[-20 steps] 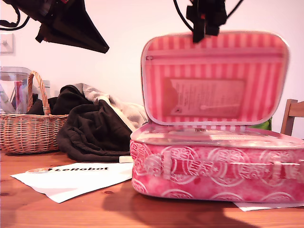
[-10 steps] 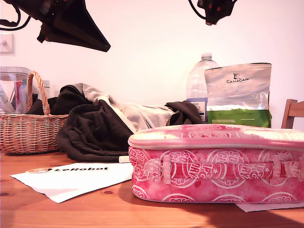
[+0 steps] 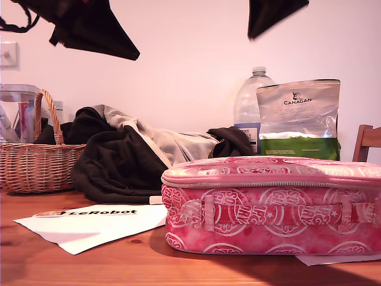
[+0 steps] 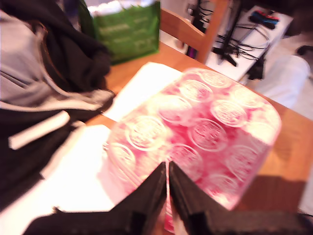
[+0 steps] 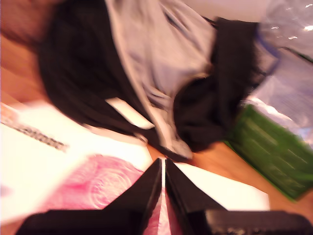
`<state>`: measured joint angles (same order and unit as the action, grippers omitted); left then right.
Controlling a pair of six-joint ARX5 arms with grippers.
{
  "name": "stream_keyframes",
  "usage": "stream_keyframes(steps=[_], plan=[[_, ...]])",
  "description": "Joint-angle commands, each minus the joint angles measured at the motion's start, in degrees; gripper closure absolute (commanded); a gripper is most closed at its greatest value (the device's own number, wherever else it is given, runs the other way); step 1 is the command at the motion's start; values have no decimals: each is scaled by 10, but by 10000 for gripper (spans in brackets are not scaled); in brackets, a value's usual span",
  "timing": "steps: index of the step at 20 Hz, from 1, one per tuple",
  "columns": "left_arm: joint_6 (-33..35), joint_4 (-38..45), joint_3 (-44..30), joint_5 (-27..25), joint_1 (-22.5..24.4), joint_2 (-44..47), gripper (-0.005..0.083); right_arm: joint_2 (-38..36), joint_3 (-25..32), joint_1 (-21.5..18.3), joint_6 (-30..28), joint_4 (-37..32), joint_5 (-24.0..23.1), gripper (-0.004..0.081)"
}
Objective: Open the zipper in the zip bag in front of you
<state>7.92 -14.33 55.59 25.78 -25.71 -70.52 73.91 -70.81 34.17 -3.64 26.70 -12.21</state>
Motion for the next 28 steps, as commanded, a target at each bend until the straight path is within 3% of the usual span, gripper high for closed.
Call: stream_keyframes(steps=[1,6,12,16,19,23,28], plan=[[5,26,-17,-19,0,14,793,-24,9,-31,21,-2,27,780],[-1,64,-39,-72,1,57,793,-127,76,-135,24,-26,105,780],[-56,146,-152,-147,1,160,793,-271,207,-263,9,-78,218,780],[-91,174,-246,-174,1,275,793,-379,315,-271,24,-92,253,780],[-122,155,-303,-179,0,373,793,-472,379,-271,50,-46,252,780],[-131,58,-318,-184,-3,464,793,-564,402,-271,47,53,252,780],[-144,-50,-318,-185,-3,499,792,-592,402,-271,52,91,251,780]])
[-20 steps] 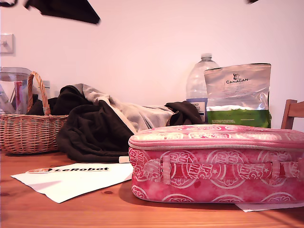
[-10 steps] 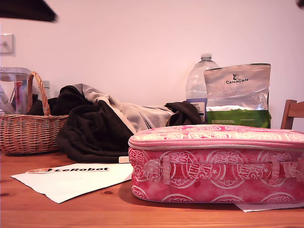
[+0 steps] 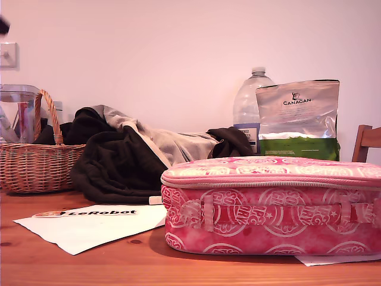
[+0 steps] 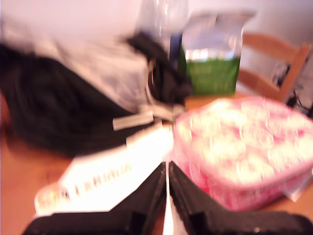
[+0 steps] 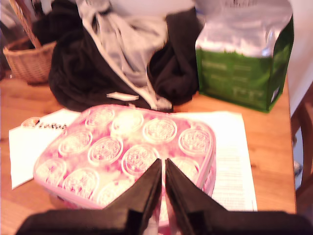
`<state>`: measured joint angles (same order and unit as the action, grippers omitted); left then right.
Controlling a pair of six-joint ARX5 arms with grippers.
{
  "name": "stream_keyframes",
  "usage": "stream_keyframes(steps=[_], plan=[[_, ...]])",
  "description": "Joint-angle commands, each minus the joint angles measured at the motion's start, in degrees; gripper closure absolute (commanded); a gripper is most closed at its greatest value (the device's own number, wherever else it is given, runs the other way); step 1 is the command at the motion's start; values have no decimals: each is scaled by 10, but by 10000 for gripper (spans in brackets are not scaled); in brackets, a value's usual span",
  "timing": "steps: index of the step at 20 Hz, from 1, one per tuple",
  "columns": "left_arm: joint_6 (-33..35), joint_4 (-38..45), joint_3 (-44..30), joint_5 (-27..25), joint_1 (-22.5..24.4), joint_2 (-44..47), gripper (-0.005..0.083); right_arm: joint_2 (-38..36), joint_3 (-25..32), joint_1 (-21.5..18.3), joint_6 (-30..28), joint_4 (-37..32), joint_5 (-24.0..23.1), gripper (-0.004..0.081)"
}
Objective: Open the zipper in the zip bag in front of you
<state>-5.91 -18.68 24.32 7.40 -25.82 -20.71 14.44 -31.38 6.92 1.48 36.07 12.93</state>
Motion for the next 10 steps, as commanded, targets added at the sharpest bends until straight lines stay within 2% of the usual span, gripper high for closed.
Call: stream_keyframes(steps=[1,10], plan=[[-6,-25,-5,0,-2,2,792,3,7,2,1,-3,0,780],[-5,-127,-5,0,-2,2,792,3,7,2,1,-3,0,780]])
